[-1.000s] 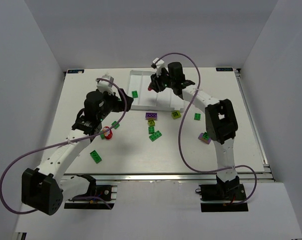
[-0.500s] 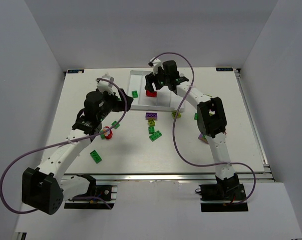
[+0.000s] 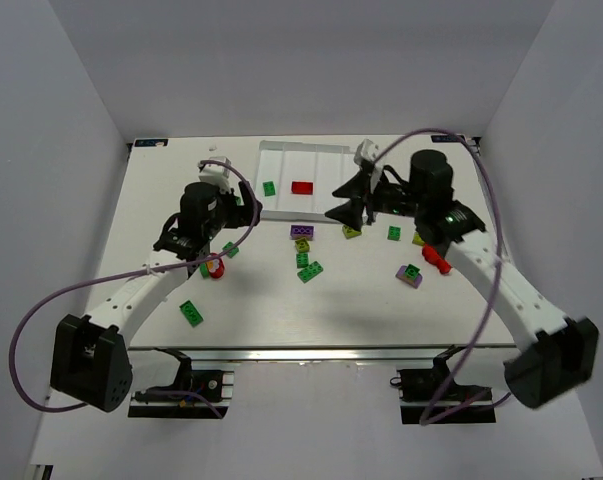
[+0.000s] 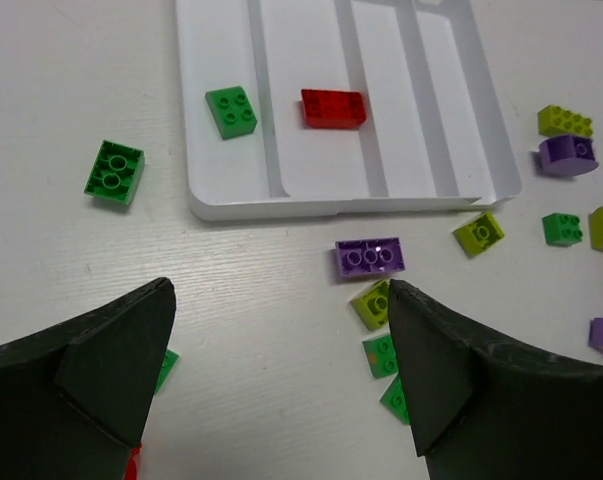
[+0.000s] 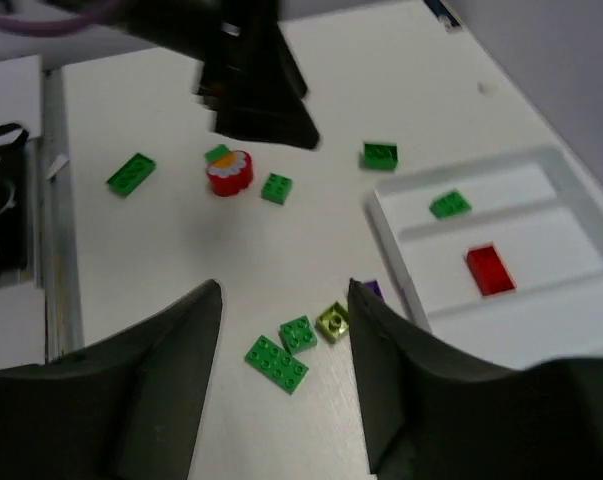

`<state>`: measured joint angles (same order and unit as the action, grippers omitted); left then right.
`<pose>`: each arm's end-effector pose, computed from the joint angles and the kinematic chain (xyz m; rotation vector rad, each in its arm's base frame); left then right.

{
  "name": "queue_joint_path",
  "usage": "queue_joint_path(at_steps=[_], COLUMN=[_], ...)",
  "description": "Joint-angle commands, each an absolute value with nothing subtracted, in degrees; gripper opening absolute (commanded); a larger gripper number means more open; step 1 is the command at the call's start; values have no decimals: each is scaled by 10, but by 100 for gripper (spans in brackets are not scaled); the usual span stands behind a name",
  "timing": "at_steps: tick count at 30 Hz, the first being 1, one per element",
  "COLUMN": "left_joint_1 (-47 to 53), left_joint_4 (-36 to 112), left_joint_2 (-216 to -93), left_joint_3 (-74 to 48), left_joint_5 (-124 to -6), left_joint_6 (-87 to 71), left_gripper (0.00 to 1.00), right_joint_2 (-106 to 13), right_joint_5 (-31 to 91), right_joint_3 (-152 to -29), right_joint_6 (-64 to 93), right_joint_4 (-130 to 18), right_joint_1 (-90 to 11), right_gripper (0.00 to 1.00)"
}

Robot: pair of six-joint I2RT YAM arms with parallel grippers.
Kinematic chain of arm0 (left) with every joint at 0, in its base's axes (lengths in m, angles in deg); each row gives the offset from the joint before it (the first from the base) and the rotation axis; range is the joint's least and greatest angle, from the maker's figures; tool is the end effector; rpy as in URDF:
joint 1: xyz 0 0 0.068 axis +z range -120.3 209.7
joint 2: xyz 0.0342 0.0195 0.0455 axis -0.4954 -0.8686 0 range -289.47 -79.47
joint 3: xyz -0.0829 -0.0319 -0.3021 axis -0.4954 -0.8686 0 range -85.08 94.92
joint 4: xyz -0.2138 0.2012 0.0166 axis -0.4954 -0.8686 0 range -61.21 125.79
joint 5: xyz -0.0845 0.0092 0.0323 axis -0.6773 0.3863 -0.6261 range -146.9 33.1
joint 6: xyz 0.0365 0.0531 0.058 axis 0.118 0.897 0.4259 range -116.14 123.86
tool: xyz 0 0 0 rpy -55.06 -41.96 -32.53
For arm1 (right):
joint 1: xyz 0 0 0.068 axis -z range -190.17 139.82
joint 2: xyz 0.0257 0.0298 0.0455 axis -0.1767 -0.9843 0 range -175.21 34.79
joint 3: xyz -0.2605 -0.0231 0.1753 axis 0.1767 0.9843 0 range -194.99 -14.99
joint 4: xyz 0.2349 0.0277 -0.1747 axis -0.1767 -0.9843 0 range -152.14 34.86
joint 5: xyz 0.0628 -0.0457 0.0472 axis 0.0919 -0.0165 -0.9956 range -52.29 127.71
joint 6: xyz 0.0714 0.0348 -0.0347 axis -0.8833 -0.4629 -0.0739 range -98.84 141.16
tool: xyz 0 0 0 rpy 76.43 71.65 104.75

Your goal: Sort the legos into containers by color

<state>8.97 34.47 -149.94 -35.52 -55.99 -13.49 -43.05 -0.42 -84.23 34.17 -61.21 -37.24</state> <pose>0.3178 -0.1189 0.3025 0.0480 1.9818 -0.4195 0.3084 0.2107 0.3973 -1.0544 1.5072 0.7774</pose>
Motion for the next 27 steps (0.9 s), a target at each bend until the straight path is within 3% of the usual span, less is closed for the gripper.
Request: queue_joint_path(at_steps=[1, 3, 4, 7, 8, 9, 10, 13, 17, 27], left_joint_1=[90, 90, 90, 90, 90, 92, 94, 110, 148, 170], left_joint_4=[323, 315, 310, 289, 280, 274, 269, 257, 251, 187], left_joint_2=[-1509, -1518, -1522, -1548, -1556, -1563, -1579, -1615, -1666, -1827], left_joint_3=[-339, -333, -331, -317, -313, -306, -303, -284, -243, -91], left_joint_5=[-544, -548, -549, -548, -546, -533, -524, -507, -514, -501], left_joint_6=[-125, -120, -118, -118, -116, -113, -109, -87, -55, 2], left_gripper=[94, 85, 67, 30, 28, 28, 28, 40, 52, 64], right_joint_2=[-340, -270, -249, -202, -200, -201, -204, -210, -196, -182], right_joint_5=[-139, -113, -108, -80, -75, -76, -79, -98, -109, -95], right_joint_3=[-775, -715, -694, -620, -611, -611, -613, -620, -604, -598], right_joint_6=[336, 358, 366, 381, 386, 395, 399, 407, 415, 421], right_joint_4=[-595, -566, -558, -506, -508, -520, -527, -537, -529, -525], right_joint_1=[-372, -372, -372, -358, -351, -348, -344, -343, -344, -344], right_gripper=[55, 29, 1, 0, 6, 18, 23, 29, 30, 32])
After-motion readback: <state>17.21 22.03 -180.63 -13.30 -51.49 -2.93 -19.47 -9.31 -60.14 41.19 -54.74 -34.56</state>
